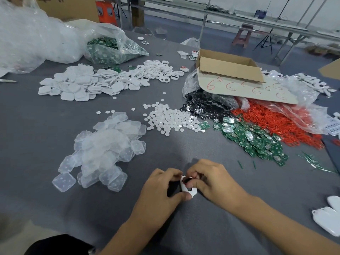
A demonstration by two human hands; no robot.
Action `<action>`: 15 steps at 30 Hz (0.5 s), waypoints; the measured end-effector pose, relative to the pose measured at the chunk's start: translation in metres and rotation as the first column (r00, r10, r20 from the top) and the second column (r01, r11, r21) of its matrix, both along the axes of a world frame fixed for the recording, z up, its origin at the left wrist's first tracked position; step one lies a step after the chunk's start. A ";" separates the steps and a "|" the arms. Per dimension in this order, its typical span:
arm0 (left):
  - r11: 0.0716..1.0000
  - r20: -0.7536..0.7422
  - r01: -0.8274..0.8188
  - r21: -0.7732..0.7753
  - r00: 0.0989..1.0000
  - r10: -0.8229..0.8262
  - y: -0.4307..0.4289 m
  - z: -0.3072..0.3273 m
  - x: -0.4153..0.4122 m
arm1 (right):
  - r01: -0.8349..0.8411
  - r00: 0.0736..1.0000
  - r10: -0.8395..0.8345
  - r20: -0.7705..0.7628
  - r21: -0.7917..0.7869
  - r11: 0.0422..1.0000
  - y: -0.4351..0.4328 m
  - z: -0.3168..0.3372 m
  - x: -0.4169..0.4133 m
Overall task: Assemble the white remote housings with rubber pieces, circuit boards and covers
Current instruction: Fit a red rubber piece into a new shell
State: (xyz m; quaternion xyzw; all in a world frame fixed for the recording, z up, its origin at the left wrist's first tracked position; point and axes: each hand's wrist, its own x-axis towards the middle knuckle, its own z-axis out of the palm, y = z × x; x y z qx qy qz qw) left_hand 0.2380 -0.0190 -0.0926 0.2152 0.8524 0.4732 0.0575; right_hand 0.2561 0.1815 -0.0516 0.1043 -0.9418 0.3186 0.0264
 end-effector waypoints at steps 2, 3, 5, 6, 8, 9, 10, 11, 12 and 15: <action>1.000 0.012 -0.005 -0.001 1.000 0.005 0.000 0.000 0.000 | -0.027 0.999 0.028 0.039 -0.033 0.999 0.002 0.002 -0.004; 1.000 0.017 -0.009 0.000 1.000 0.009 0.001 0.000 0.000 | -0.034 0.997 0.038 0.064 -0.055 0.998 0.003 0.003 -0.007; 1.000 0.026 -0.010 0.001 1.000 0.010 0.001 0.001 -0.001 | -0.008 0.989 0.027 0.145 -0.132 0.991 0.005 0.007 -0.014; 1.000 0.028 -0.008 0.002 1.000 0.008 0.001 0.002 -0.001 | 0.013 0.981 0.020 0.191 -0.170 0.985 0.005 0.009 -0.017; 1.000 0.030 0.001 0.003 1.000 -0.002 0.002 0.004 -0.001 | 0.023 0.962 0.036 0.270 -0.212 0.977 0.006 0.012 -0.023; 1.000 0.026 0.007 0.002 1.000 -0.007 0.002 0.005 0.000 | 0.009 0.950 0.064 0.306 -0.231 0.973 0.007 0.014 -0.026; 1.000 0.018 0.011 0.000 1.000 -0.011 0.002 0.006 0.000 | -0.011 0.933 0.099 0.345 -0.249 0.968 0.008 0.016 -0.029; 1.000 0.012 0.012 -0.004 1.000 -0.012 0.002 0.007 0.001 | -0.026 0.910 0.131 0.393 -0.261 0.965 0.008 0.019 -0.032; 1.000 0.012 0.013 -0.008 1.000 -0.013 0.002 0.007 0.001 | -0.036 0.886 0.148 0.440 -0.253 0.967 0.009 0.021 -0.036; 1.000 0.018 0.009 -0.005 1.000 -0.009 0.003 0.008 0.001 | -0.047 0.841 0.135 0.524 -0.179 0.983 0.007 0.028 -0.046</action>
